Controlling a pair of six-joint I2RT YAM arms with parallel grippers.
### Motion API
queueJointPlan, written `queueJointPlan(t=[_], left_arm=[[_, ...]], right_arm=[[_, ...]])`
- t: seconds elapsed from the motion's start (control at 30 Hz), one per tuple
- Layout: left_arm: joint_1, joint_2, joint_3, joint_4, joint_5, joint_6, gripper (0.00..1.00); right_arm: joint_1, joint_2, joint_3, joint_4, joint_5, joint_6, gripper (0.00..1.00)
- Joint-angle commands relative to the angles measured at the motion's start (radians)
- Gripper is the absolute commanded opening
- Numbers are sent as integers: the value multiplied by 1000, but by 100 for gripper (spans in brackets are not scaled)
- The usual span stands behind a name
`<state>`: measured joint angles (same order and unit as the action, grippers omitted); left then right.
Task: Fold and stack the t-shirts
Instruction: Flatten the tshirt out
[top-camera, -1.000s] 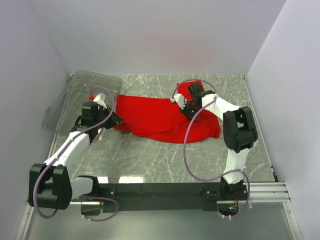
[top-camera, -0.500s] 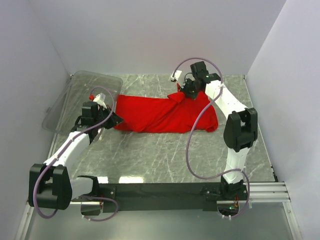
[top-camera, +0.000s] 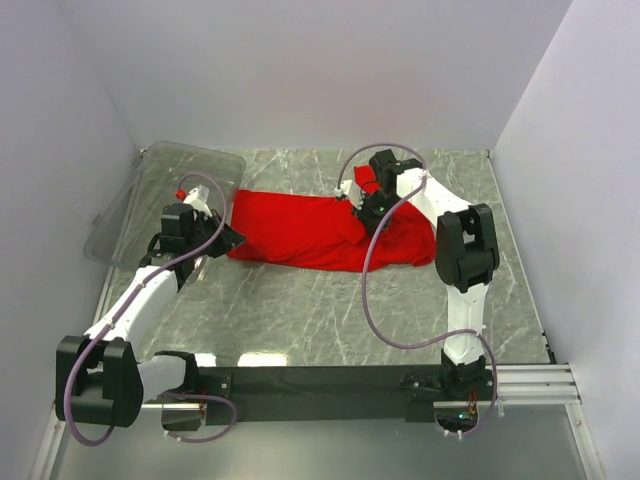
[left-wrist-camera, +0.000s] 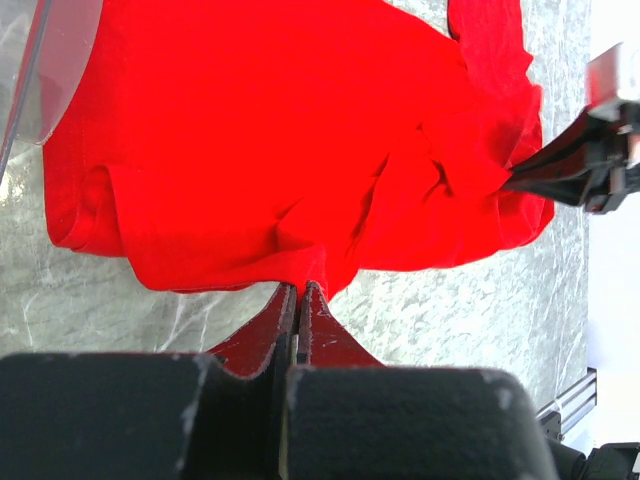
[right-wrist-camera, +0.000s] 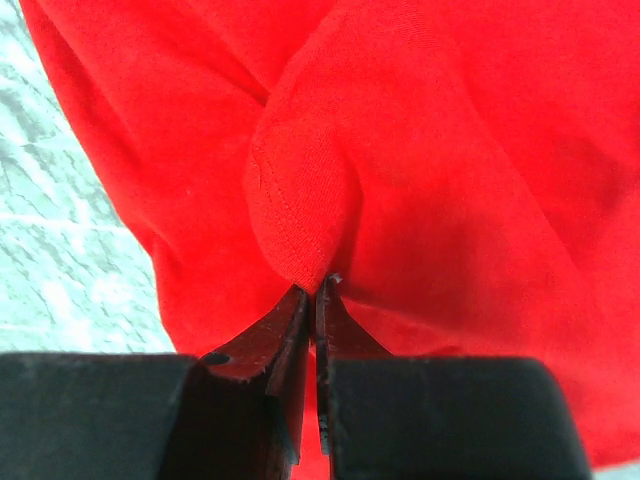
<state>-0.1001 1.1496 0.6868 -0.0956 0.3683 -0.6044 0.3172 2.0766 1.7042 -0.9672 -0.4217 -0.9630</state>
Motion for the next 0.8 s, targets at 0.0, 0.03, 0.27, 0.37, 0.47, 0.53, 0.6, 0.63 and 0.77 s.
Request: queueJointPlan(t=[0.0,0.03,0.27,0.37,0.47,0.53,0.6,0.63,0.77], left_arm=[[0,-5,16,7,0,20,1],[0,-4,17,13,1,15,1],[0,-13,14,5,-6,20,1],[0,-10,7,13,0,15,1],[0,-11,5,17,1,9,1],[0,-10,8,13,1,17,1],[0,-8,11,10,1,18,1],[0,-8,13,8,0,18,1],[0,-7,11,13,1,17,1]], right_arm=[[16,19,-3,32,6,38,10],[16,29,8,25,-3,47,10],[14,2,31,-8,-43,15,19],[13,8,26,-8,-28,7,20],[14,10,31,-24,-43,4,28],[14,11,34,-11,-42,15,29],[14,17,46,-27,-45,17,32],[14,20,55,-33,-48,14,33],[14,17,60,-33,-49,14,35]])
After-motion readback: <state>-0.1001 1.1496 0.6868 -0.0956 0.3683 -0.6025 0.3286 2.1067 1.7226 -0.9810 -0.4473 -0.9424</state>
